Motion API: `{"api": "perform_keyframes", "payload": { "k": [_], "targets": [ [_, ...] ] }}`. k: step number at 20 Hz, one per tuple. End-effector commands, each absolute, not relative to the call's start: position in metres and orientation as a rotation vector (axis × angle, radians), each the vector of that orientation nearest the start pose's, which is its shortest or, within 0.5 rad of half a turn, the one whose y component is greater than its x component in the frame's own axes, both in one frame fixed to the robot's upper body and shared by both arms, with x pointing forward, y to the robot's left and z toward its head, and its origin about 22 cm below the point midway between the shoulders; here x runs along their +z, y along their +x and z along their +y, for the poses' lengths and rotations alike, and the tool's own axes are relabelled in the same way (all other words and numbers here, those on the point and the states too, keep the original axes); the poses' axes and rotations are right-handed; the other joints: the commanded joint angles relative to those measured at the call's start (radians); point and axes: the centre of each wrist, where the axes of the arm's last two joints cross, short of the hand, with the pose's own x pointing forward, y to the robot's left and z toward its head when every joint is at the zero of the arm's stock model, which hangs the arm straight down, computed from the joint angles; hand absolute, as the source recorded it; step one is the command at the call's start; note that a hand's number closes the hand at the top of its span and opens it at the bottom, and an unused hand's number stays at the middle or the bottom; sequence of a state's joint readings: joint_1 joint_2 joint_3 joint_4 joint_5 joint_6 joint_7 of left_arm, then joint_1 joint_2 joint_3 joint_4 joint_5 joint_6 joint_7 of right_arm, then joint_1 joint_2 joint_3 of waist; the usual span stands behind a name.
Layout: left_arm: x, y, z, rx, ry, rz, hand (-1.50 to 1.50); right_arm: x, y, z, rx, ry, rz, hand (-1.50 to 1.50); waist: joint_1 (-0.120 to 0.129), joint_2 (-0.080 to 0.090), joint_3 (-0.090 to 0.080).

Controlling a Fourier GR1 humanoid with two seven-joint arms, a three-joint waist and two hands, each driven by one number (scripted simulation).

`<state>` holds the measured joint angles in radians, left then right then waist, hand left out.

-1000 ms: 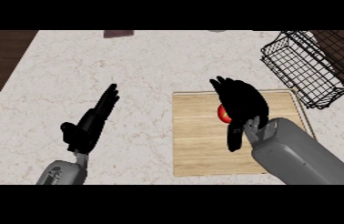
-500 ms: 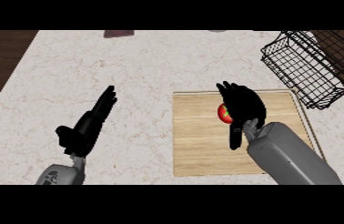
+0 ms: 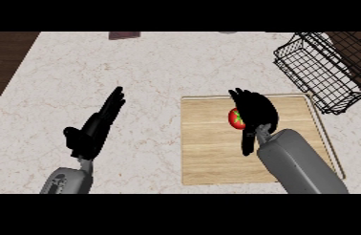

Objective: Pick the tomato from the tray and place it in the tiered basket

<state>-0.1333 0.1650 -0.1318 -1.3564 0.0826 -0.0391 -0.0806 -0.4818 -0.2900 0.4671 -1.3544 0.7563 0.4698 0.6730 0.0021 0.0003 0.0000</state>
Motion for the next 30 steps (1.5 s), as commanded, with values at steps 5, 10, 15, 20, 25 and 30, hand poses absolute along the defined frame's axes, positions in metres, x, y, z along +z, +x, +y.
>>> {"api": "perform_keyframes", "payload": {
  "k": [5, 10, 15, 20, 25, 30],
  "targets": [
    [-0.012, 0.293, 0.234, -0.219, -0.054, -1.536, 0.0, 0.033, 0.322, -0.161, 1.389, -0.758, -0.84, -1.5, -0.002, 0.001, 0.0],
    [-0.021, 0.269, 0.241, -0.215, -0.083, -1.546, 0.0, 0.033, 0.324, -0.17, 1.345, -0.737, -1.064, 1.5, 0.001, 0.0, 0.0],
    [-0.011, 0.272, 0.245, -0.233, -0.074, -1.531, 0.0, 0.019, 0.33, -0.139, 1.347, -0.726, -1.087, 1.5, 0.003, 0.0, 0.0],
    [-0.023, 0.268, 0.234, -0.216, -0.074, -1.514, 0.0, 0.021, 0.308, -0.136, 1.361, -0.745, -1.11, 1.5, -0.002, -0.001, 0.0],
    [-0.03, 0.254, 0.257, -0.13, 0.0, -1.508, 0.0, 0.025, 0.303, -0.308, 0.838, -1.089, -0.702, 1.5, -0.124, -0.017, 0.001],
    [-0.038, 0.242, 0.265, -0.116, 0.044, -1.505, 0.0, 0.046, 0.256, -0.42, 0.39, -1.324, -0.485, 1.5, -0.141, -0.02, -0.001]
  ]
}}
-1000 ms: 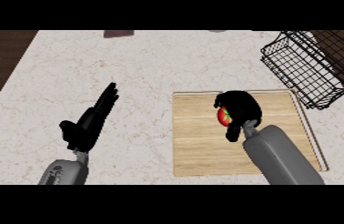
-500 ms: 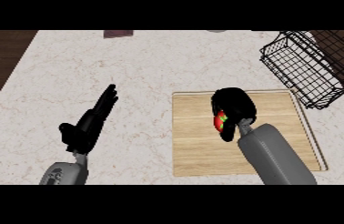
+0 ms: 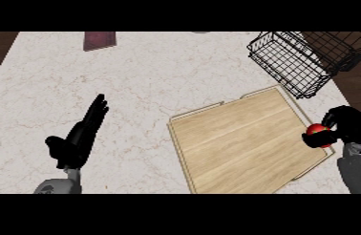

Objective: Pick the tomato from the tray and place it in the tiered basket

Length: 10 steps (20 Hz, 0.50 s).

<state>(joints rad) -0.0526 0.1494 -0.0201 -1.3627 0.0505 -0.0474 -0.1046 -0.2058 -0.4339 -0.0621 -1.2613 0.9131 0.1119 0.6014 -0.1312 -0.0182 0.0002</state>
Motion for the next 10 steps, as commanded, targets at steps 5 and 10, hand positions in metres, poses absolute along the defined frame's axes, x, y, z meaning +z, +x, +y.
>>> {"api": "perform_keyframes", "payload": {
  "k": [5, 10],
  "targets": [
    [-0.024, 0.249, 0.258, -0.16, -0.003, -1.503, 0.0, 0.091, 0.23, -0.438, 0.025, -1.284, -0.825, 1.5, 0.038, -0.006, 0.0],
    [-0.018, 0.26, 0.256, -0.203, -0.032, -1.539, 0.0, 0.138, 0.193, -0.424, 0.003, -1.392, -0.999, 1.5, 0.089, 0.009, -0.002]
  ]
}}
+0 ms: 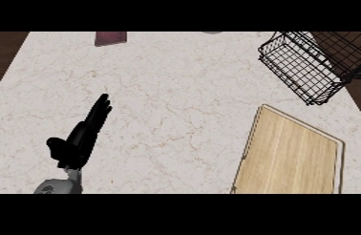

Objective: Pick the tomato from the tray and place it in the tiered basket

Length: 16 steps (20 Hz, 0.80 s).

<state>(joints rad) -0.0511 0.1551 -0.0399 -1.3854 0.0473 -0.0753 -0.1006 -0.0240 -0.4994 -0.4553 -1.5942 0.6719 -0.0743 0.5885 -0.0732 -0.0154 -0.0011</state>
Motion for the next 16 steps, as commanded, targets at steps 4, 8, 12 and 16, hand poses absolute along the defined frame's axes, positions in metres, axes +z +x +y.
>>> {"api": "perform_keyframes", "payload": {
  "k": [4, 8, 12, 16],
  "targets": [
    [-0.008, 0.268, 0.239, -0.207, -0.054, -1.531, 0.0, 0.202, 0.195, -0.421, -0.008, -1.389, -1.016, 1.5, 0.061, 0.012, 0.0],
    [-0.017, 0.269, 0.252, -0.221, -0.076, -1.539, 0.0, 0.249, 0.22, -0.417, -0.095, -1.364, -1.053, 1.5, 0.074, 0.015, 0.0],
    [-0.027, 0.264, 0.237, -0.233, -0.086, -1.526, 0.0, 0.275, 0.262, -0.423, -0.146, -1.335, -1.068, 1.5, 0.089, 0.018, 0.0],
    [-0.02, 0.259, 0.228, -0.257, -0.09, -1.544, 0.0, 0.297, 0.299, -0.43, -0.125, -1.317, -1.021, 1.5, 0.102, 0.019, 0.001]
  ]
}}
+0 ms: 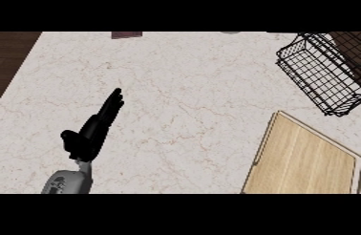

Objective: Pick the tomato from the tray and place it in the tiered basket

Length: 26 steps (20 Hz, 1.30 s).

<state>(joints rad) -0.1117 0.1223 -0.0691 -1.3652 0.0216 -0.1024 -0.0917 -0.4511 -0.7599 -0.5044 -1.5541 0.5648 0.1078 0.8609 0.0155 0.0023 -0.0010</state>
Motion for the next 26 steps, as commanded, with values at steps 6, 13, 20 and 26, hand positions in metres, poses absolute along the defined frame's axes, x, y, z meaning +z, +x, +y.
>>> {"api": "perform_keyframes", "payload": {
  "k": [6, 13, 20, 26],
  "targets": [
    [-0.014, 0.277, 0.224, -0.253, -0.112, -1.538, 0.0, 0.308, 0.349, -0.438, -0.109, -1.26, -1.026, 1.5, 0.017, 0.006, 0.001],
    [-0.027, 0.263, 0.226, -0.266, -0.124, -1.532, 0.0, 0.251, 0.397, -0.431, -0.072, -1.209, -1.002, 1.5, 0.038, 0.015, 0.002],
    [-0.006, 0.287, 0.208, -0.264, -0.135, -1.552, 0.0, 0.245, 0.423, -0.416, -0.075, -1.167, -1.036, 1.5, 0.037, 0.017, 0.003],
    [-0.02, 0.278, 0.225, -0.273, -0.104, -1.546, 0.0, 0.222, 0.429, -0.413, -0.154, -1.042, -1.09, 1.5, 0.038, 0.018, 0.003]
  ]
}}
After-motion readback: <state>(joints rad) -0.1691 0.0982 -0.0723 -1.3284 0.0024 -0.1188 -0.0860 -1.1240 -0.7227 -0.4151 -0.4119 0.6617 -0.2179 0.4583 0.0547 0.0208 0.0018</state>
